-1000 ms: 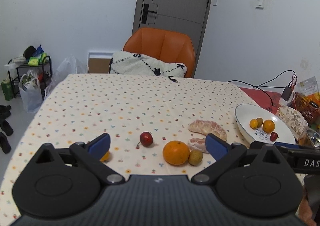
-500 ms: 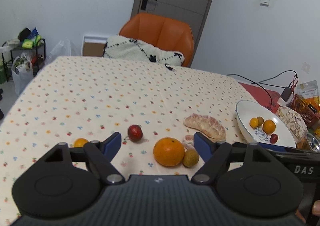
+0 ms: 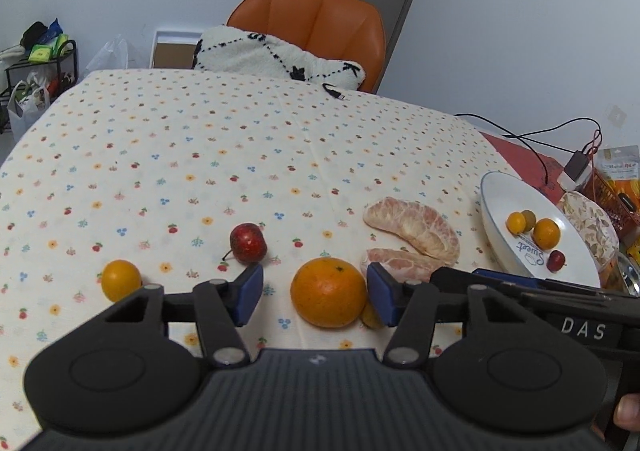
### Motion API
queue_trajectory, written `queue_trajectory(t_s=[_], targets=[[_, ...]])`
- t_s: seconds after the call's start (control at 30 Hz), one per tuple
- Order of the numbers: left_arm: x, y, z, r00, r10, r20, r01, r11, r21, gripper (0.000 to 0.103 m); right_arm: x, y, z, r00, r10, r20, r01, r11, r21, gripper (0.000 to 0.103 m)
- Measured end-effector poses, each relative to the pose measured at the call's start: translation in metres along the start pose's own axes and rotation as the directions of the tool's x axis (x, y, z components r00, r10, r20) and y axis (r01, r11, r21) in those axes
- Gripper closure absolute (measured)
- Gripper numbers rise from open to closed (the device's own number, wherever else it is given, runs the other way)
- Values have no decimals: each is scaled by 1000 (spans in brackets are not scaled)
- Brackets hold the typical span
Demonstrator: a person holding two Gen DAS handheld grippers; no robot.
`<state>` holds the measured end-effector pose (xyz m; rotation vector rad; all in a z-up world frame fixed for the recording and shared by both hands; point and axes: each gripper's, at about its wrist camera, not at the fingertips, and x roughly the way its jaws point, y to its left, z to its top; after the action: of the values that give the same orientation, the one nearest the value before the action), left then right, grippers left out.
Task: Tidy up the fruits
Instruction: 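Grasp a large orange with the left tool while the right tool grasps a pink pomelo segment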
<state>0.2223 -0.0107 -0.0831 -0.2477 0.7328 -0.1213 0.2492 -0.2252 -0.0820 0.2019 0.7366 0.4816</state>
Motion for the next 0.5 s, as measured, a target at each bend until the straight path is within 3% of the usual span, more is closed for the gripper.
queue_trajectory(t_s=[0.17, 0.27, 0.5], targets=[[6, 5, -2, 1000, -25, -15, 24, 999, -25, 48, 8, -1, 1, 1000, 14, -20, -14, 1000, 12, 44], [3, 9, -1, 999, -44, -14, 44, 998, -47, 62, 13, 0, 1, 999, 20, -31, -20, 1000, 10, 45], [-5, 22, 2, 1000, -21, 7, 21, 997, -70, 62, 25, 1, 5, 999, -9, -43, 10, 1000, 21, 41]])
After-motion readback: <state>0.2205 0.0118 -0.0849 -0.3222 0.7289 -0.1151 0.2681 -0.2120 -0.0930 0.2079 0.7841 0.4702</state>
